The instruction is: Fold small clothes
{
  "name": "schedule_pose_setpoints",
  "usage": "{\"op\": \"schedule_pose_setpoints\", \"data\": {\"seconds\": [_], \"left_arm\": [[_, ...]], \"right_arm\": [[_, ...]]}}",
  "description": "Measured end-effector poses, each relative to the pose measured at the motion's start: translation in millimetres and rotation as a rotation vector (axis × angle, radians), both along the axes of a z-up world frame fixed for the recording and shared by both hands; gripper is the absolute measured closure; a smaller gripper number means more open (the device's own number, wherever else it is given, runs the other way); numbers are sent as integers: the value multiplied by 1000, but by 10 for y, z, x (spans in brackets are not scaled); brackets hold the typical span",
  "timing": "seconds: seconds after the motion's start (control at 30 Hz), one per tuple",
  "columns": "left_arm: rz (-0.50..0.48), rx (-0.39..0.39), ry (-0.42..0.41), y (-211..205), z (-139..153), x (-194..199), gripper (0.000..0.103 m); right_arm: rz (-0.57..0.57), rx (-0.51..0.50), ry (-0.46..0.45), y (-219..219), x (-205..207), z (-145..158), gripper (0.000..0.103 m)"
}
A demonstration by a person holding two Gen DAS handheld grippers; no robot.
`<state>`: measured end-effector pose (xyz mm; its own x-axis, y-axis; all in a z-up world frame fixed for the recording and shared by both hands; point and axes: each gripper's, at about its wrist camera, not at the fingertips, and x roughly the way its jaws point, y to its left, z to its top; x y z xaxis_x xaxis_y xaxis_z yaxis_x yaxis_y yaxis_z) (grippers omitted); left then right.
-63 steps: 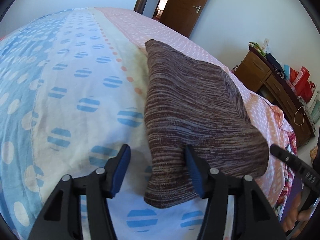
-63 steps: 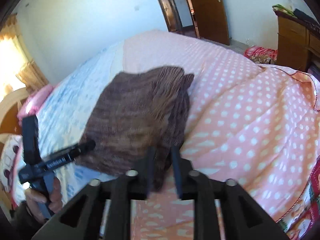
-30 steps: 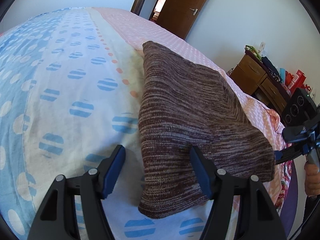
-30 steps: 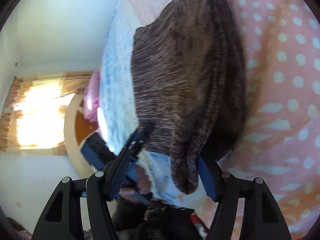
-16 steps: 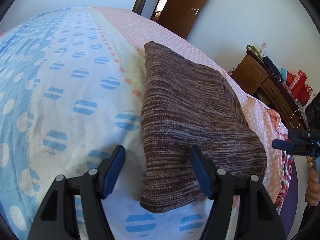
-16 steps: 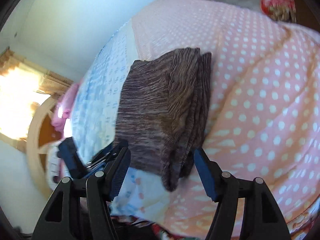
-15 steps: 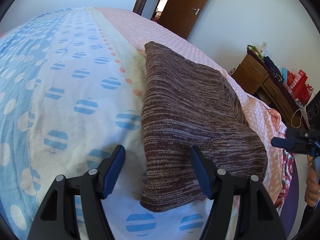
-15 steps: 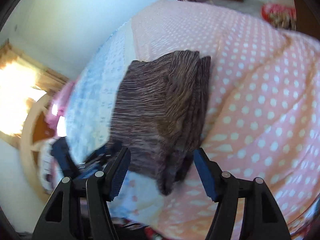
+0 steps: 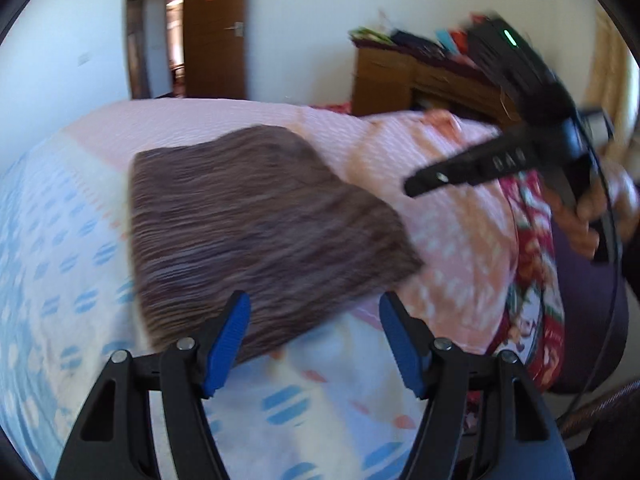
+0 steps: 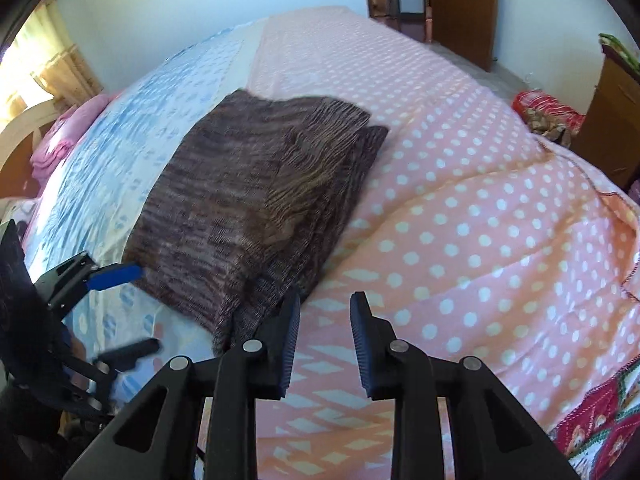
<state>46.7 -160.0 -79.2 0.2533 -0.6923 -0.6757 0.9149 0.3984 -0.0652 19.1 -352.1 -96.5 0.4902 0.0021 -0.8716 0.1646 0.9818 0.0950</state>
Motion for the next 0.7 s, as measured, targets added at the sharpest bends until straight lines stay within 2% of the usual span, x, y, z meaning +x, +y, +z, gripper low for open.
{"op": "schedule_pose_setpoints", "data": {"seconds": [0.07,0.13,0.2,0.3,0.37,0.43,0.47,0.53,0.6,0.63,0.7], "left_arm": [[-12,44,-30,-160,-86,-58,33],[0,55,17,-228,-135,8,33],[-5,-1,94,-177,-95,108,33],[15,-113,184,0,19,298,33],[78,-143,183,79,47,387,33],[154,-162,180,176,73,511,33],[196,-167,186,213,82,591,30],[287,-166,197,240,99,736,17],[355,-168,212,272,97,872,16],[375,-164,226,295,79,925,16],[417,-129,251,267,-7,1057,16]], "right_arm": [[31,7,17,88,-7,-65,76],[3,-24,-6,122,-60,-33,75],[9,-47,-82,162,-140,99,75],[108,26,-183,338,-169,223,75],[220,64,-193,559,-72,205,75],[307,32,-183,764,64,130,75],[335,27,-161,840,164,60,75],[327,27,-101,833,329,-101,76],[236,-10,2,626,444,-321,80],[180,-1,46,455,454,-437,100],[104,177,18,92,365,-480,103]]}}
